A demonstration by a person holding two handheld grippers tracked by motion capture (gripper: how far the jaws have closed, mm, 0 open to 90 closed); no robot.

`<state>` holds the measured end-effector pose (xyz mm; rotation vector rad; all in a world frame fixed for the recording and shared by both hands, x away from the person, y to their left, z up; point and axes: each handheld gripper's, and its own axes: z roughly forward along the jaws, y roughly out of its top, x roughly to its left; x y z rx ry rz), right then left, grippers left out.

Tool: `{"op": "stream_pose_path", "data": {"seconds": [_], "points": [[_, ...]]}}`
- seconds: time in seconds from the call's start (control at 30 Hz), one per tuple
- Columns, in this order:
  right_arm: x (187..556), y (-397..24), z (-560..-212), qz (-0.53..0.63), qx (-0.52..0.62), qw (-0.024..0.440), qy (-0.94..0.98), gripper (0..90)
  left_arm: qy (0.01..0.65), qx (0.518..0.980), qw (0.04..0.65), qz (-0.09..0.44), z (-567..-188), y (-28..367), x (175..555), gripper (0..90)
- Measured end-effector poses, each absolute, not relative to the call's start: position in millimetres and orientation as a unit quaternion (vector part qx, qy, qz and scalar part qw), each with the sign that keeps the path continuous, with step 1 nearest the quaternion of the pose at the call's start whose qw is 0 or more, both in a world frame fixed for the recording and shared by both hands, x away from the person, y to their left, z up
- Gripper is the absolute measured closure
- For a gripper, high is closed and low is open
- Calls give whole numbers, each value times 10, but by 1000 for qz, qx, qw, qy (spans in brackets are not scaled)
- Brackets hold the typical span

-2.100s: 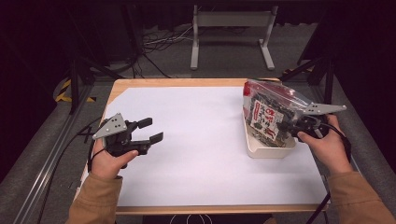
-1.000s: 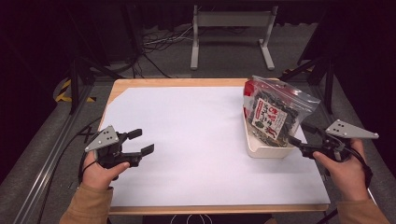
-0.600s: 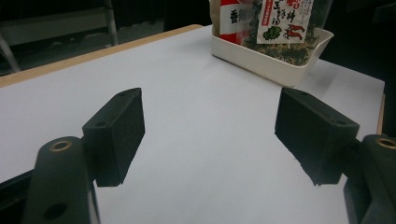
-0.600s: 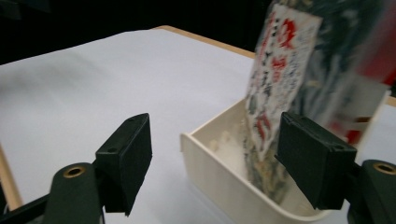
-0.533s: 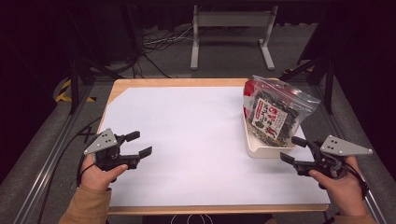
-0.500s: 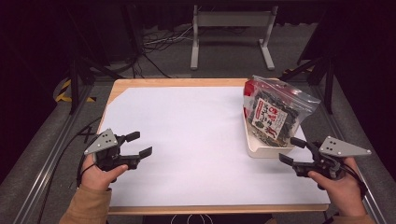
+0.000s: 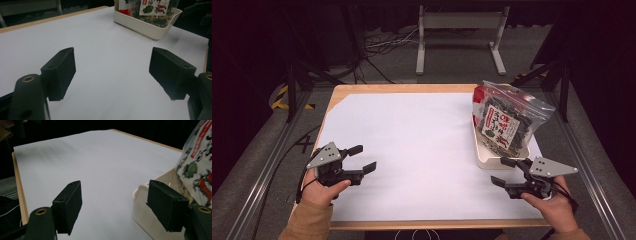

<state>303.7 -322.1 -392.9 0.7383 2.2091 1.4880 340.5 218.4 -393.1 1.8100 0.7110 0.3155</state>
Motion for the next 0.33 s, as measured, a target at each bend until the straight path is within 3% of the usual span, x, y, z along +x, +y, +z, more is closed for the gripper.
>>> {"op": "stream_pose_path", "data": {"seconds": [0.33], "points": [[3114, -3115, -4154, 519, 257, 180, 795, 271, 303, 767, 550, 132, -3988, 2164, 3407, 214]]}}
